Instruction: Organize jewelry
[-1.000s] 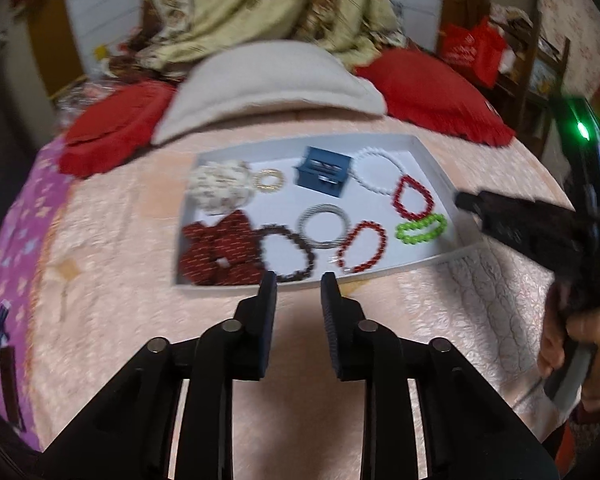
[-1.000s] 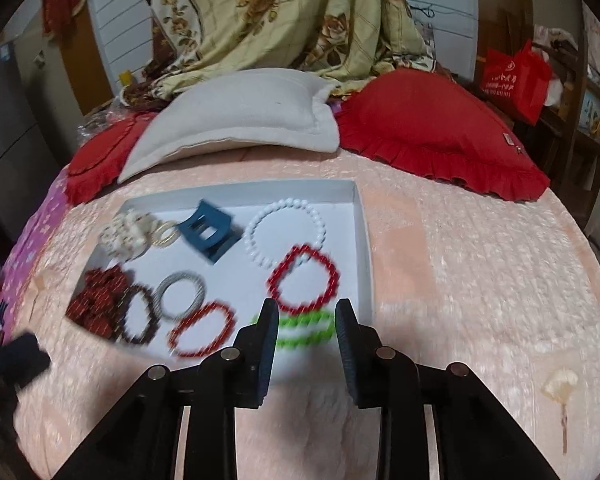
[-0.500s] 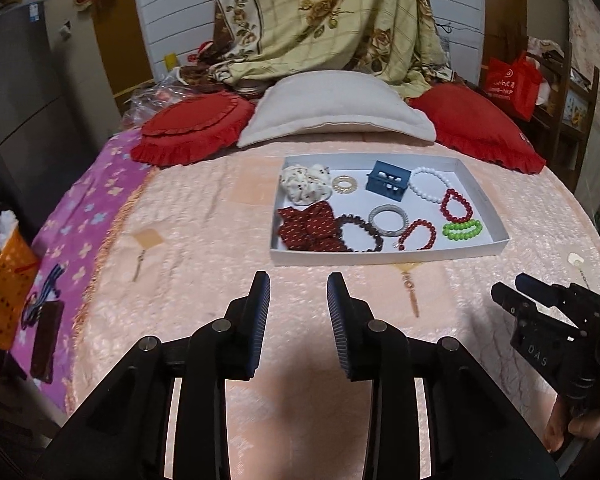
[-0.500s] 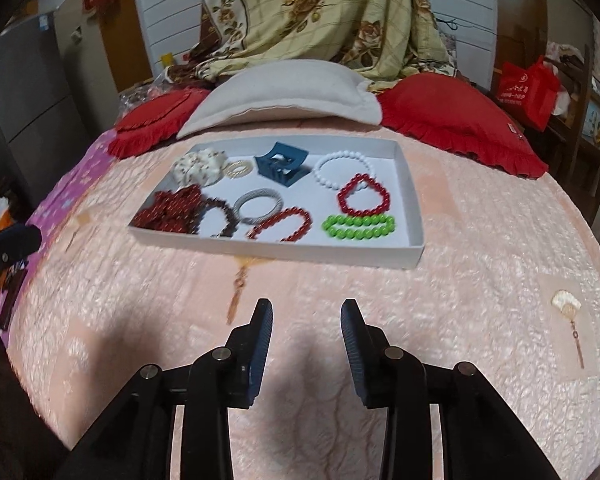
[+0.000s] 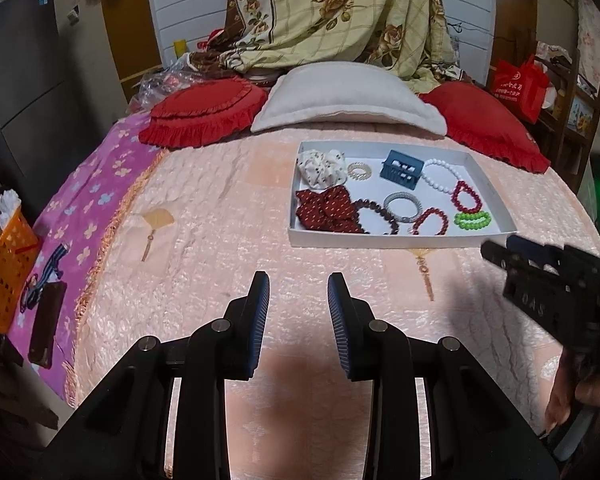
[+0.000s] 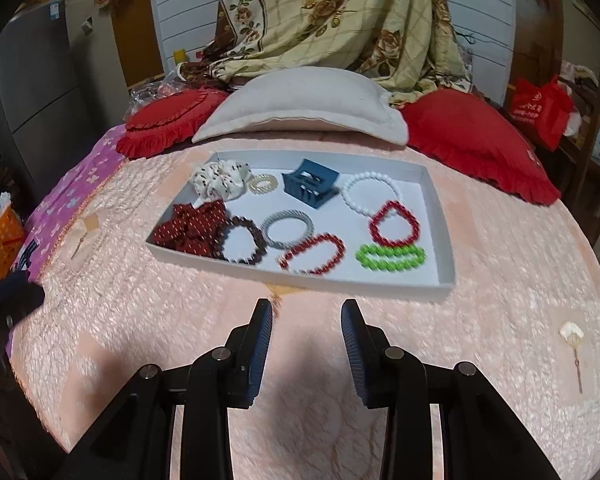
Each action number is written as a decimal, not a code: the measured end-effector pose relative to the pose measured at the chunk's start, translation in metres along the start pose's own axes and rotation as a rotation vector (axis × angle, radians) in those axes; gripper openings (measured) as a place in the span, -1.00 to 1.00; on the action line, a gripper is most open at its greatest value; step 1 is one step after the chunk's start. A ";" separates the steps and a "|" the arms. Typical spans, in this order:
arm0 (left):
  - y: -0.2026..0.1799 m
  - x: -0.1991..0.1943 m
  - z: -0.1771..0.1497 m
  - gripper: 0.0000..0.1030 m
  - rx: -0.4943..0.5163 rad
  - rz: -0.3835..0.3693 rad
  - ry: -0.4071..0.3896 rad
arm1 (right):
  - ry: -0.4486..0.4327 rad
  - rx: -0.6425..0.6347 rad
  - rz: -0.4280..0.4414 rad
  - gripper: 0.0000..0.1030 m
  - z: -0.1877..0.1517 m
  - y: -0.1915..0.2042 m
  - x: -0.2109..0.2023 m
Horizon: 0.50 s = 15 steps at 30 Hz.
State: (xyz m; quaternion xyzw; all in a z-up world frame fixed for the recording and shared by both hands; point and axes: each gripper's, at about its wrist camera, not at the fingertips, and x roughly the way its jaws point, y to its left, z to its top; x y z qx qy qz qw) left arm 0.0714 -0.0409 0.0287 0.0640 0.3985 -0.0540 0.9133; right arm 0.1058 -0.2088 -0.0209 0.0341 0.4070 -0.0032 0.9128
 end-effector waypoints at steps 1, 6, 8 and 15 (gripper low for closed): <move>0.004 0.004 0.000 -0.43 -0.006 0.003 0.007 | 0.002 -0.003 0.000 -0.34 0.004 0.003 0.005; 0.020 0.017 -0.001 -0.43 -0.040 0.005 0.030 | 0.027 0.013 0.004 -0.34 0.025 0.013 0.033; 0.027 0.022 -0.001 -0.43 -0.056 0.005 0.037 | 0.033 0.017 -0.009 -0.34 0.035 0.018 0.047; 0.046 0.033 -0.003 -0.43 -0.093 0.012 0.049 | 0.066 0.019 -0.059 -0.34 0.056 0.029 0.088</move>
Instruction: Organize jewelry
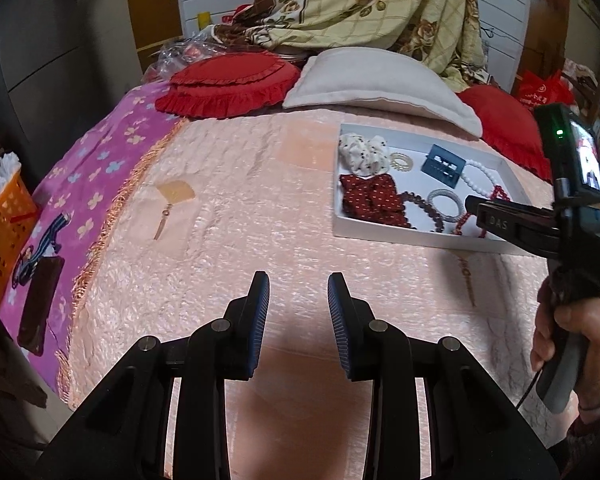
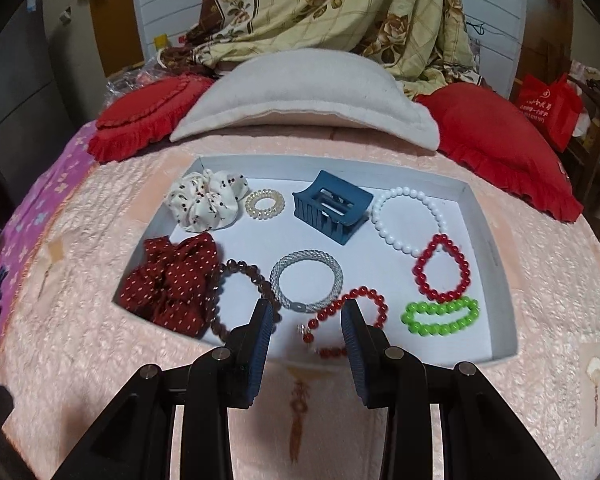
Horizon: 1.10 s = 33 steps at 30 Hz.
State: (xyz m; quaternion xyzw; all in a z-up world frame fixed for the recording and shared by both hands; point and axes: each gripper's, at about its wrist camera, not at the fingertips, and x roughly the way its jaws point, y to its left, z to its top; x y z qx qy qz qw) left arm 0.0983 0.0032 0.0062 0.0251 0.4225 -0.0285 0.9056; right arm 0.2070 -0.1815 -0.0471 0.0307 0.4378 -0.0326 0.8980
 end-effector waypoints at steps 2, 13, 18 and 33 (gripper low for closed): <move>0.003 0.002 0.000 -0.43 -0.004 0.013 -0.003 | 0.018 -0.002 -0.003 -0.34 0.000 0.003 0.009; 0.001 -0.011 0.000 -0.43 0.012 0.026 -0.044 | 0.041 0.008 0.040 -0.34 -0.021 0.000 0.000; -0.006 -0.024 -0.002 -0.43 0.027 0.024 -0.063 | 0.008 0.006 0.056 -0.34 -0.033 -0.003 -0.025; -0.012 -0.045 -0.012 -0.33 0.053 0.031 -0.071 | -0.014 0.049 0.049 -0.28 -0.073 -0.040 -0.060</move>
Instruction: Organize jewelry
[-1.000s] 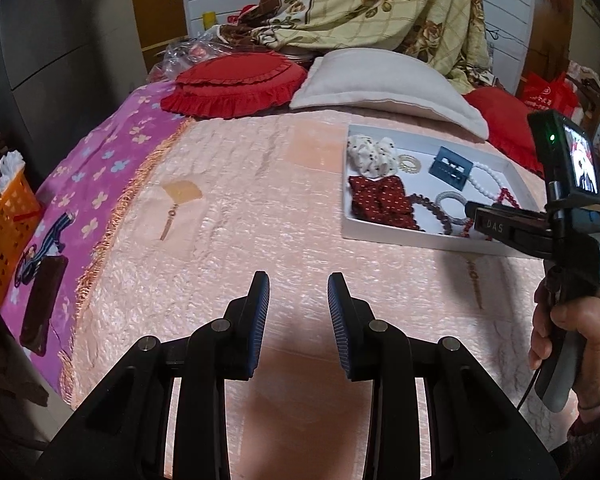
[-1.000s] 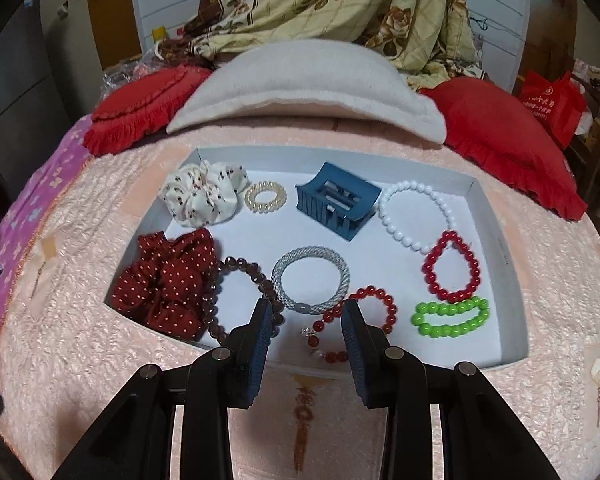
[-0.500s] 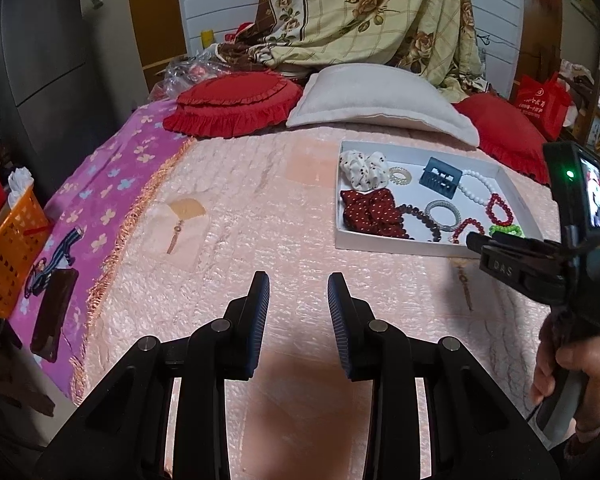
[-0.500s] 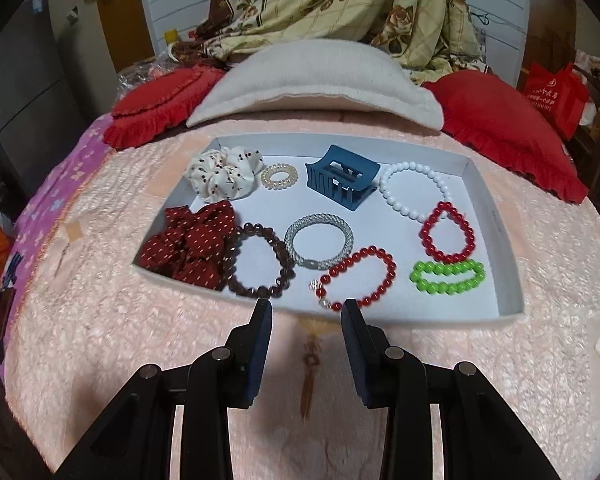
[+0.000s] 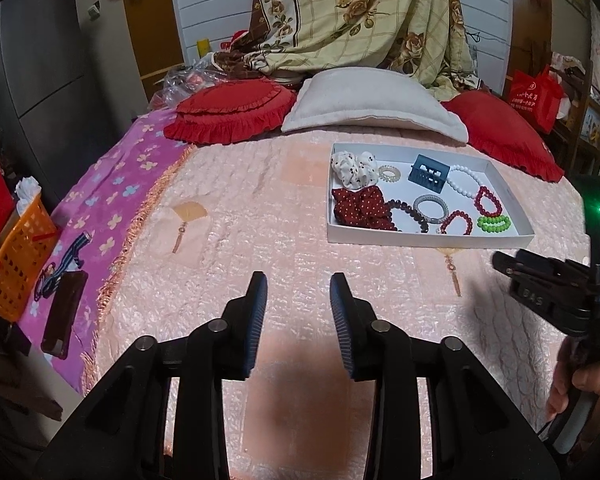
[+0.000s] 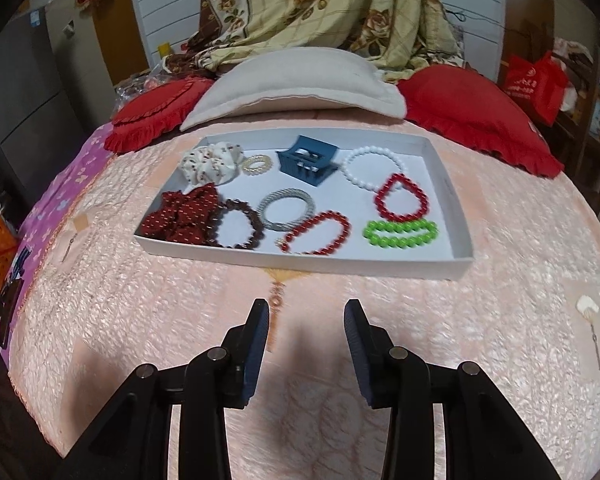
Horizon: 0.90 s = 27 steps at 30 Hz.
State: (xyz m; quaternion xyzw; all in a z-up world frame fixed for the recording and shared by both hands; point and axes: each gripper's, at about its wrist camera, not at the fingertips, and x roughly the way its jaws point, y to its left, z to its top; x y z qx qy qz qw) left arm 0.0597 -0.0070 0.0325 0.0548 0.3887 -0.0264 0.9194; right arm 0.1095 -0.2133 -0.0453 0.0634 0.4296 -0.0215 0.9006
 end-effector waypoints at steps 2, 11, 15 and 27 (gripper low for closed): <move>0.005 0.004 0.001 -0.28 -0.010 0.007 0.006 | 0.001 0.014 -0.021 -0.28 -0.003 -0.015 -0.002; 0.018 0.061 0.025 -0.24 -0.033 -0.006 0.106 | -0.024 0.153 -0.106 -0.27 0.010 -0.096 -0.001; 0.010 0.094 0.042 -0.24 -0.023 -0.032 0.129 | -0.033 0.184 -0.099 -0.27 0.025 -0.111 0.010; -0.010 0.193 0.083 -0.24 -0.013 -0.130 0.222 | 0.031 0.179 -0.153 -0.27 0.052 -0.125 0.063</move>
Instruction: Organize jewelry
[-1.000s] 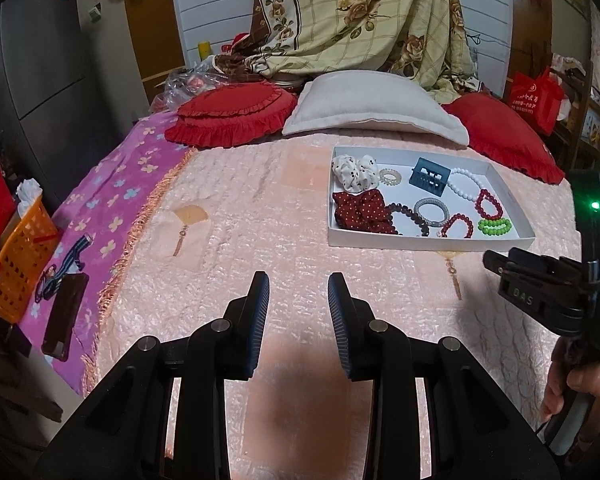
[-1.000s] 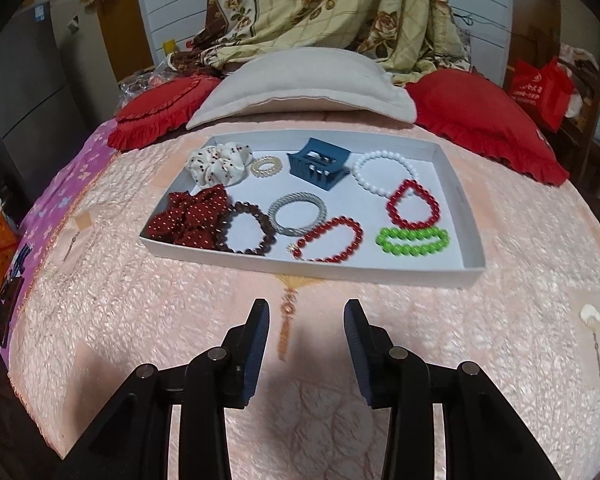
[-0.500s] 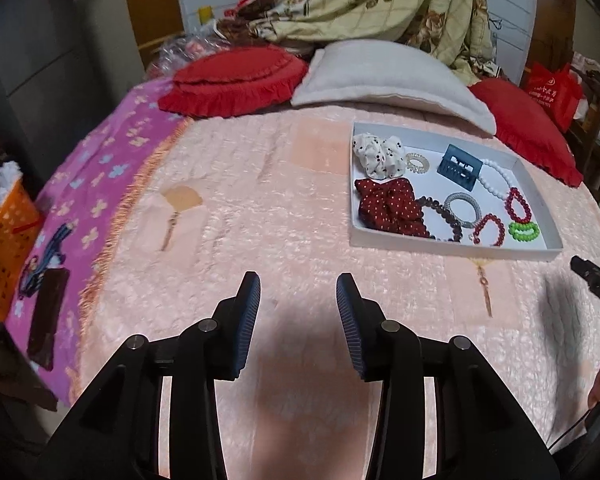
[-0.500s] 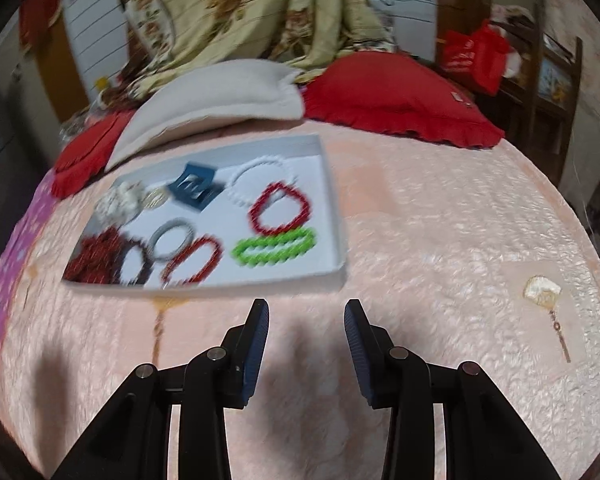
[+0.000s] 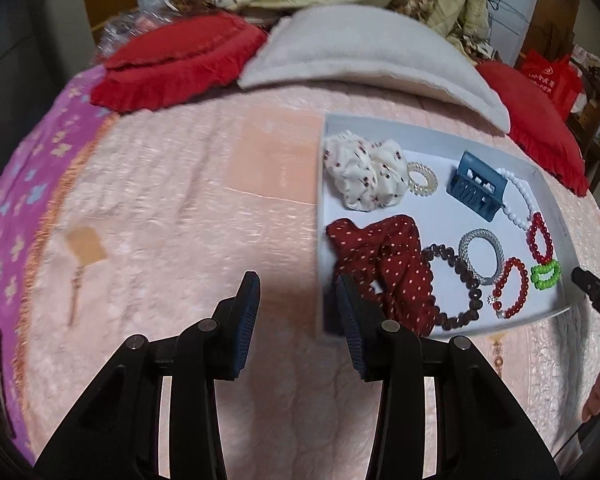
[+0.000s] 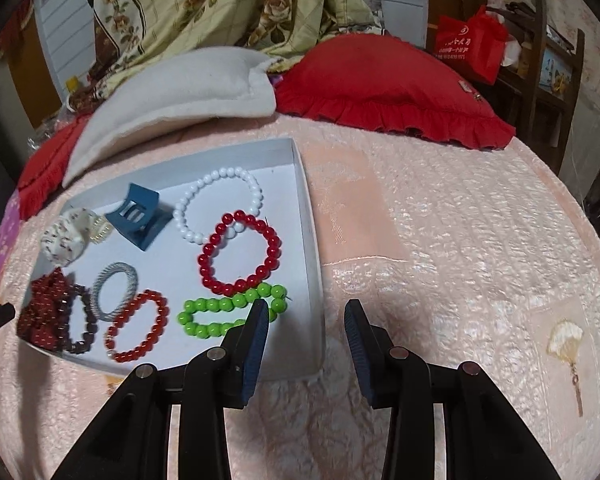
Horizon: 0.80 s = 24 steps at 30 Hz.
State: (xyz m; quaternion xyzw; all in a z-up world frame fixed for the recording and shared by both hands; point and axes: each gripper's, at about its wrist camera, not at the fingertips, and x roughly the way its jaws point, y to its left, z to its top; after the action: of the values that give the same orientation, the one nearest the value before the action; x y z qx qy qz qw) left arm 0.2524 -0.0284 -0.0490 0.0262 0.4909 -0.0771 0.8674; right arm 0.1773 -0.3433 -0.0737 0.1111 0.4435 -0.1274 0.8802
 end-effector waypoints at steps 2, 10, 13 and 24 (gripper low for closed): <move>-0.003 0.012 0.002 -0.24 0.005 -0.006 0.027 | 0.020 -0.010 0.000 -0.27 0.000 0.002 0.009; -0.016 0.018 -0.010 -0.63 0.070 -0.009 0.043 | 0.042 -0.085 0.006 -0.31 -0.005 0.013 0.016; -0.014 0.015 -0.015 -0.63 0.057 -0.006 0.038 | 0.044 -0.086 0.016 -0.31 -0.008 0.010 0.014; -0.003 -0.061 -0.033 -0.52 -0.025 0.107 -0.126 | -0.089 -0.061 -0.008 -0.24 -0.019 0.003 -0.042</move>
State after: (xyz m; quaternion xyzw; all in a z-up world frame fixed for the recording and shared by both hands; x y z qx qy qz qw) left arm 0.1935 -0.0211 -0.0139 0.0366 0.4341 -0.0261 0.8998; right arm 0.1399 -0.3293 -0.0503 0.0765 0.4080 -0.1221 0.9015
